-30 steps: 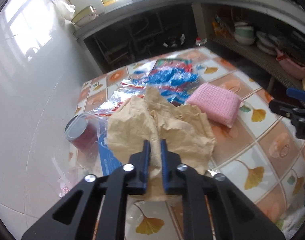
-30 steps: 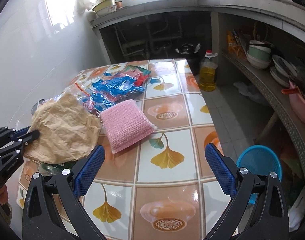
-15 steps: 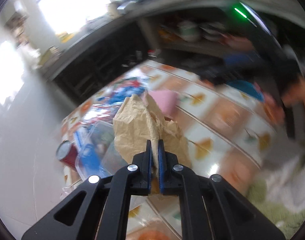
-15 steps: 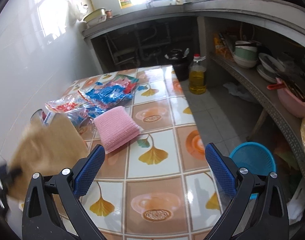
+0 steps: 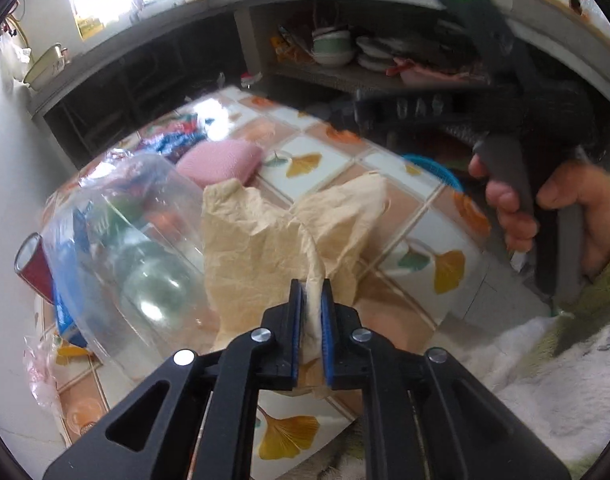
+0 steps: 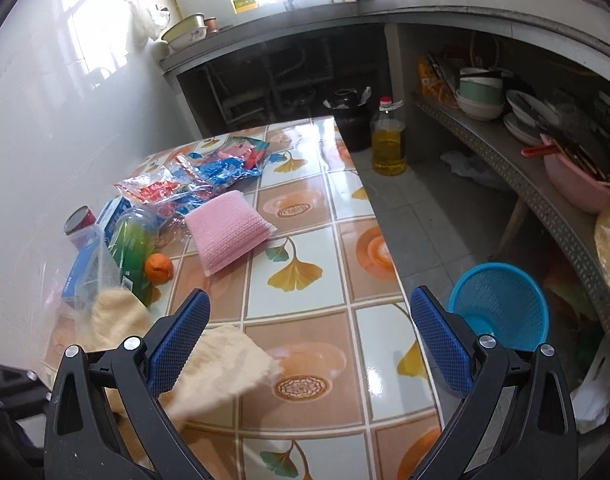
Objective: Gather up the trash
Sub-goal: 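Lift the brown paper with the left gripper while the right gripper grasps the clear plastic container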
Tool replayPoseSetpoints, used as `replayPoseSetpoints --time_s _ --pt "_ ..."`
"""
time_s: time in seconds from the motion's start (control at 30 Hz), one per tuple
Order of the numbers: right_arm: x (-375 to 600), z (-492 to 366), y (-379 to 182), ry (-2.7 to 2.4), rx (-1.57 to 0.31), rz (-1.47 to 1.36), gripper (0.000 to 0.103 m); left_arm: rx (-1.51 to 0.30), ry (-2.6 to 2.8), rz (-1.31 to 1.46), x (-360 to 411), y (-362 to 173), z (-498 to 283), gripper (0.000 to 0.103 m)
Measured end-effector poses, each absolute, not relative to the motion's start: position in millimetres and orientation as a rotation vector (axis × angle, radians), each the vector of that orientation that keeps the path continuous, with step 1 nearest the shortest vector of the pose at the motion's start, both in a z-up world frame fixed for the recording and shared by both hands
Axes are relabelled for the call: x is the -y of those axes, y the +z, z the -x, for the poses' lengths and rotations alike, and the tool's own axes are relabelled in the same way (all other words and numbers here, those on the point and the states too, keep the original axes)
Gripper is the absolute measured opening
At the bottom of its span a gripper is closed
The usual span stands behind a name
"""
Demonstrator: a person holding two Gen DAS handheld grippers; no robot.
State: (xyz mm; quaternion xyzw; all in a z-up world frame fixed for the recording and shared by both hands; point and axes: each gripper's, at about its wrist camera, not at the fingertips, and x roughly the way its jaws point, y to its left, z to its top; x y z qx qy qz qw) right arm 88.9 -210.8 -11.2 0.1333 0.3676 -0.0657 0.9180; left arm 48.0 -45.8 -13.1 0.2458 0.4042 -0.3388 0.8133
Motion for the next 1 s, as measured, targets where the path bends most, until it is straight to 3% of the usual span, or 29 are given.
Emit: replayPoseSetpoints --time_s 0.37,0.6,0.8,0.9,0.97,1.0 --pt "232.3 -88.0 0.6 -0.002 -0.71 -0.475 0.096 -0.844 -0.727 -0.312 21.4 7.2 -60.2 0.008" --pt "187.8 -158.5 17.1 0.413 -0.893 -0.479 0.092 -0.866 -0.765 -0.389 28.4 -8.5 -46.3 0.008" --pt "113.7 -219.7 -20.1 0.558 -1.131 -0.289 0.065 -0.858 -0.782 -0.404 29.5 -10.6 -40.6 0.007" --pt "95.9 -231.8 -33.4 0.574 -1.188 -0.252 0.043 -0.852 -0.782 -0.423 29.9 -11.1 -37.1 0.007" --pt "89.1 -233.0 -37.1 0.584 -1.202 -0.26 0.011 -0.847 -0.786 -0.429 30.0 -10.8 -34.4 0.006" --pt "88.8 -233.4 -38.2 0.58 -1.196 -0.27 0.006 -0.845 -0.788 -0.43 30.1 -10.5 -32.7 0.006"
